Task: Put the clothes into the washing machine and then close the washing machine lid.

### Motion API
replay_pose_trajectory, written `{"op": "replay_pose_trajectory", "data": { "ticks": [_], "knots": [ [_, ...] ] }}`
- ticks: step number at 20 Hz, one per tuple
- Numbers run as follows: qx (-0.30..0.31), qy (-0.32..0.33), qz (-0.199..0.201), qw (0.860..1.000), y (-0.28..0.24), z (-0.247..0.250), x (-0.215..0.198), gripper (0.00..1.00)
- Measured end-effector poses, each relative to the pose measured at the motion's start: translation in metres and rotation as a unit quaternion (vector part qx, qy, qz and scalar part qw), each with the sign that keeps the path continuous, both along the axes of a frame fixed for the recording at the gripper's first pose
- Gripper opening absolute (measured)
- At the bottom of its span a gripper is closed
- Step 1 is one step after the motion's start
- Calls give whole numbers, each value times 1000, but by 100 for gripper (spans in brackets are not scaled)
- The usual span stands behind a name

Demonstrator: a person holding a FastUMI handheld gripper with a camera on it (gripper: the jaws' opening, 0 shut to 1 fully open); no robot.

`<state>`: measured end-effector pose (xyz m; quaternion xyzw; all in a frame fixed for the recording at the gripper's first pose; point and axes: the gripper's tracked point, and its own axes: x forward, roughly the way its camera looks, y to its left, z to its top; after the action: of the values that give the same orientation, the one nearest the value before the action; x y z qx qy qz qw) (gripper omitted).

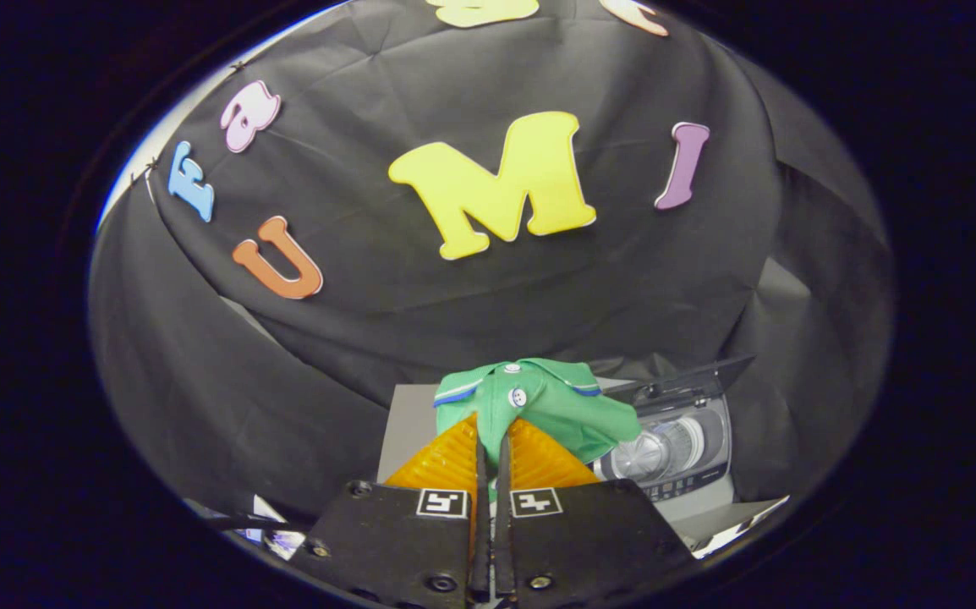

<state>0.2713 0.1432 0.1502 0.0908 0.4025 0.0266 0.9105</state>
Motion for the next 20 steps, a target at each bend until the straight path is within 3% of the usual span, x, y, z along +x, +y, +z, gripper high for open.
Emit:
{"op": "replay_pose_trajectory", "data": {
  "ticks": [11,20],
  "knots": [
    [-27,-71,-20,997,-97,55,7,6],
    [-30,-74,-41,996,-171,40,9,5]
  ]
}}
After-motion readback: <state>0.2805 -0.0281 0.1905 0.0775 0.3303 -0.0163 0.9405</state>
